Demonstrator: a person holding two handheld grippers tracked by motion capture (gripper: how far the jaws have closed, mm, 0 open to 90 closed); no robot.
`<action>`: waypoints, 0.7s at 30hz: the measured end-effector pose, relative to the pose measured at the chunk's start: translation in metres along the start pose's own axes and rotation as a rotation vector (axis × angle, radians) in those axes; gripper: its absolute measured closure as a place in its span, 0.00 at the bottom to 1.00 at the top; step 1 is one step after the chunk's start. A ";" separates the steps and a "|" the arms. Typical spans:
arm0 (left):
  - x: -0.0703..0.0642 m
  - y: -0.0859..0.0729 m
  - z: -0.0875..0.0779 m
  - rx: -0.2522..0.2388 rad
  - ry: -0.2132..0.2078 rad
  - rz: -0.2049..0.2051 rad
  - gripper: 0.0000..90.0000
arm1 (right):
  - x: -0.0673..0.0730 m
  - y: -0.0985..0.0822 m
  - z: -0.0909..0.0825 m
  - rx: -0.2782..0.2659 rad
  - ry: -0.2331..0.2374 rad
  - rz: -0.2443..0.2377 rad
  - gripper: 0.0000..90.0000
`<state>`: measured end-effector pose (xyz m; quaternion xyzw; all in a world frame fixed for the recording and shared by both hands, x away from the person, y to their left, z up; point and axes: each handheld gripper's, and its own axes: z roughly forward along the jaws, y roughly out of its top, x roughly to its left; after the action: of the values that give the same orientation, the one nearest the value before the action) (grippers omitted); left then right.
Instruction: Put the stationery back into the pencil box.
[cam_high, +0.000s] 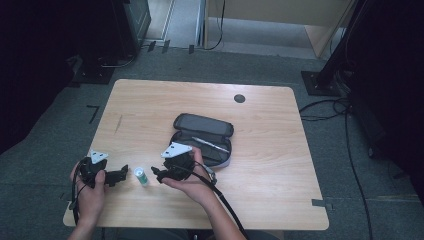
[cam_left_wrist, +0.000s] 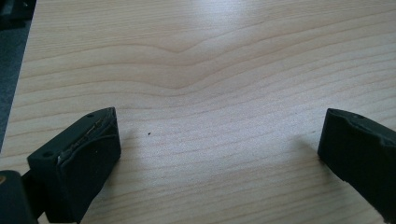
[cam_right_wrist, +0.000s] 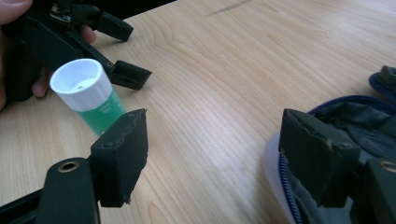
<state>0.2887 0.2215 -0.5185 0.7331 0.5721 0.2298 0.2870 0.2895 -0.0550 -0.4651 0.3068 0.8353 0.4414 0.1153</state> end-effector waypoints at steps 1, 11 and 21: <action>0.000 0.000 0.000 0.000 0.000 0.000 0.00 | 0.002 0.000 0.001 0.002 0.005 -0.003 0.28; 0.000 0.000 0.000 0.001 0.000 0.001 0.00 | 0.013 0.000 0.008 -0.023 0.074 -0.029 0.43; 0.000 0.000 0.000 0.002 0.000 0.002 0.00 | 0.018 -0.002 0.011 -0.015 0.107 -0.036 0.46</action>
<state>0.2889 0.2216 -0.5183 0.7339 0.5717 0.2297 0.2860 0.2790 -0.0377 -0.4718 0.2668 0.8424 0.4612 0.0806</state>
